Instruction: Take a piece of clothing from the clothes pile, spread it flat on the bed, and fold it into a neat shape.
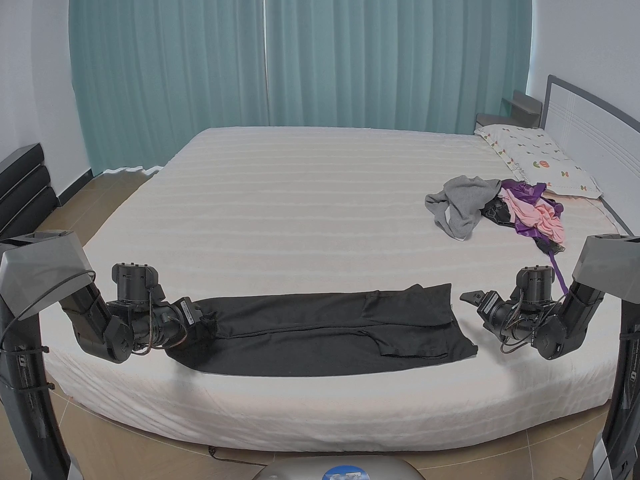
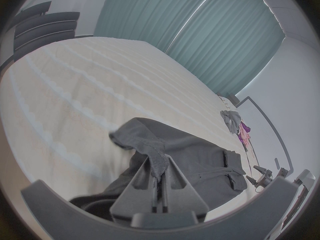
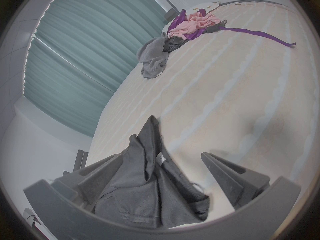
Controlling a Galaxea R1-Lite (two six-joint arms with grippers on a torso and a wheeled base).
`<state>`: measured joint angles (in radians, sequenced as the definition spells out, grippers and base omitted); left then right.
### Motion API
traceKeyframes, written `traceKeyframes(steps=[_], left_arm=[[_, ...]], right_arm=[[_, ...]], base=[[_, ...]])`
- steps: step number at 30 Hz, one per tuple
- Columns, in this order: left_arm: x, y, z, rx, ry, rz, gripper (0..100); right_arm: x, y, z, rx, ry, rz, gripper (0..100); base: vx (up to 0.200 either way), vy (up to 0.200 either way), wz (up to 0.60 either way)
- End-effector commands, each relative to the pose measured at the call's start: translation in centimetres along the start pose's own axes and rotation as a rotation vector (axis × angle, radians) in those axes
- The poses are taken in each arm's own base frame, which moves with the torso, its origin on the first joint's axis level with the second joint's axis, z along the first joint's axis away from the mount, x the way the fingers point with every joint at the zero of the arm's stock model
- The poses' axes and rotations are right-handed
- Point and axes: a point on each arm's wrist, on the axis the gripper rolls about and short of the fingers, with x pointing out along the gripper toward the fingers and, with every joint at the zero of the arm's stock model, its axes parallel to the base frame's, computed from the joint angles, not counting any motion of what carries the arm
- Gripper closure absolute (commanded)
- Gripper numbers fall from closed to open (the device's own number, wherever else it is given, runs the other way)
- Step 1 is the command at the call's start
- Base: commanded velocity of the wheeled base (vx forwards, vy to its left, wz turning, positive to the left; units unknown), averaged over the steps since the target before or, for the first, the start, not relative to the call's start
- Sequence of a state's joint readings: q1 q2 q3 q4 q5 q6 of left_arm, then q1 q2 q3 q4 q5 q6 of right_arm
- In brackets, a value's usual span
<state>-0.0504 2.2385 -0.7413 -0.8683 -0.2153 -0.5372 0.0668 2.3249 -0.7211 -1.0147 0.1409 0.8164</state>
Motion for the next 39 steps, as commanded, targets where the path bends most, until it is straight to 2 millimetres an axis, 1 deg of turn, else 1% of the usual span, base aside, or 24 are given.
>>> traceKeyframes(steps=[1,4,8,11,14,16,19,20,22,24,26,30,34,37,39], left_arm=[[-0.8,-1.9,0.8,0.022,-0.014,-0.019,100],[-0.9,-3.0,1.2,0.017,-0.009,-0.027,100],[-1.6,-5.1,1.9,-0.007,0.011,-0.047,100],[-1.5,-5.6,1.8,-0.005,0.036,-0.04,100],[-1.3,-6.2,1.9,-0.001,0.049,-0.03,100],[-1.1,-7.2,1.9,0.013,0.054,-0.015,100],[-1.0,-8.0,1.8,0.023,0.06,-0.01,100],[-0.9,-8.8,1.5,0.035,0.071,-0.016,100],[-0.8,-9.1,1.3,0.041,0.075,-0.018,100],[-0.5,-10.2,1.1,0.057,0.083,-0.024,100],[-0.4,-10.7,1.2,0.064,0.082,-0.029,100],[0.4,-11.6,1.2,0.073,0.101,-0.029,100],[0.9,-12.8,0.7,0.085,0.13,-0.037,100],[1.1,-14.1,0.5,0.071,0.131,-0.049,100],[1.4,-14.5,0.4,0.07,0.133,-0.047,100]], right_arm=[[0.0,0.1,0.0,0.01,-0.001,0.003,0],[0.0,0.1,0.0,0.009,0.0,0.004,0],[0.0,0.0,-0.1,0.009,0.002,0.001,0],[0.2,-0.1,-0.4,0.008,0.011,-0.001,0],[0.1,0.0,-0.5,0.008,0.012,0.0,0],[0.1,0.1,-0.6,0.015,0.015,0.0,0],[0.1,0.0,-0.6,0.017,0.018,-0.003,0],[0.1,0.0,-0.6,0.017,0.018,-0.003,0],[0.2,0.0,-0.7,0.018,0.019,-0.004,0],[0.2,0.0,-0.8,0.016,0.022,-0.004,0],[0.1,0.1,-0.9,0.014,0.026,-0.003,0],[0.0,0.2,-0.8,0.013,0.023,0.001,0],[0.0,0.2,-0.8,0.013,0.024,-0.001,0],[0.1,0.1,-0.9,0.014,0.026,-0.003,0],[0.1,0.2,-0.9,0.013,0.027,-0.002,0]], base=[[0.0,-0.2,0.0],[0.0,-0.2,0.0],[0.0,-0.2,0.0],[0.0,-0.2,0.0],[0.0,-0.2,0.0],[0.0,-0.2,0.0],[0.0,-0.2,0.0],[0.0,-0.2,0.0],[0.0,-0.2,0.0],[0.0,-0.2,0.0],[0.0,-0.2,0.0],[0.0,-0.2,0.0],[0.0,-0.2,0.0],[0.0,-0.2,0.0],[0.0,-0.2,0.0]])
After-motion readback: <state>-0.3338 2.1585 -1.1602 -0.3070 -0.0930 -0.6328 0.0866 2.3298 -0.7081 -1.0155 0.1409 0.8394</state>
